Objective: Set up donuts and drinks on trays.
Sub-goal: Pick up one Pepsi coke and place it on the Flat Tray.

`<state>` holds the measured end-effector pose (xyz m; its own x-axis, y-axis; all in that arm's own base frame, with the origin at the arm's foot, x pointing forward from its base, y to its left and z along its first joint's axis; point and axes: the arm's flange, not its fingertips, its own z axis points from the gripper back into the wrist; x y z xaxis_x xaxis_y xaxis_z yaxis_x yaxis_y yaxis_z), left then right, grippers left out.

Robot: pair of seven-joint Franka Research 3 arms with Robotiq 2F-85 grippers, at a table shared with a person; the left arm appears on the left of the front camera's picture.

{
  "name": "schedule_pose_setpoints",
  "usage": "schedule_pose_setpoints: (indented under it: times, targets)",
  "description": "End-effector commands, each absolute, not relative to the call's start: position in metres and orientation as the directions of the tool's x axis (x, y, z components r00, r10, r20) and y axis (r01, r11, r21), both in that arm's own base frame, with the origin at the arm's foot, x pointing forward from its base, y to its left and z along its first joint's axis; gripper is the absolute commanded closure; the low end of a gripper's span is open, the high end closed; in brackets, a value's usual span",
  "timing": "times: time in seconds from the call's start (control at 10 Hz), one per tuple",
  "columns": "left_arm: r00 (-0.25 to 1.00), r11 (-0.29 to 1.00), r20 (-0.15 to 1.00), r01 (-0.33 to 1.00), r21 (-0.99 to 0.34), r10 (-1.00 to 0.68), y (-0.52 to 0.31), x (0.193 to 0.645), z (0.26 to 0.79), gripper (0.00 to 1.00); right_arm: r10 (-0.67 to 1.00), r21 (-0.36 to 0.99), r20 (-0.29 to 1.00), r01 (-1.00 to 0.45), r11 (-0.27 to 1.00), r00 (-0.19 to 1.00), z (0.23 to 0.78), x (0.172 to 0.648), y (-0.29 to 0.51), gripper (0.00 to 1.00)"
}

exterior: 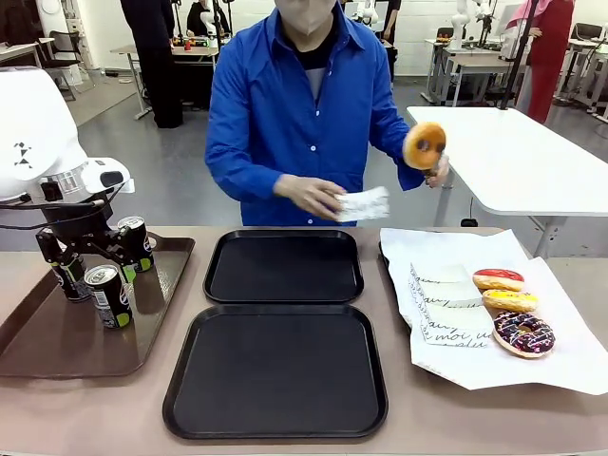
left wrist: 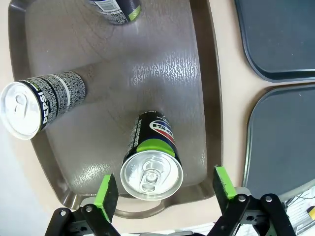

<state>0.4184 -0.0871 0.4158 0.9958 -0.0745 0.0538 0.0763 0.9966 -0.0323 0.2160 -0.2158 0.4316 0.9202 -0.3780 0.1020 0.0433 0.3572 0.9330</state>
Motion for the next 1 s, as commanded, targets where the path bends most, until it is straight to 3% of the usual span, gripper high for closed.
schedule_pose_setpoints:
  times: [0.0,0.2,0.5,0.9]
  targets:
    - [0.995,0.997,0.069,0.076,-0.031,-0.074,-0.088,0.420,0.414,0.00,-0.375,0.938,0.107,0.032,0.344,0.921,0.431,0.214,-0.217,0.00]
    - [0.996,0.997,0.054,0.076,-0.032,-0.074,-0.087,0.418,0.416,0.00,-0.375,0.938,0.107,0.032,0.344,0.921,0.431,0.214,-0.217,0.00]
    - [0.983,0.991,0.133,0.119,0.053,-0.125,-0.091,0.418,0.407,0.00,-0.375,0.938,0.107,0.032,0.344,0.921,0.431,0.214,-0.217,0.00]
    - [0.987,0.989,0.087,0.131,0.062,-0.136,-0.094,0.418,0.391,0.00,-0.375,0.938,0.107,0.032,0.344,0.921,0.431,0.214,-0.217,0.00]
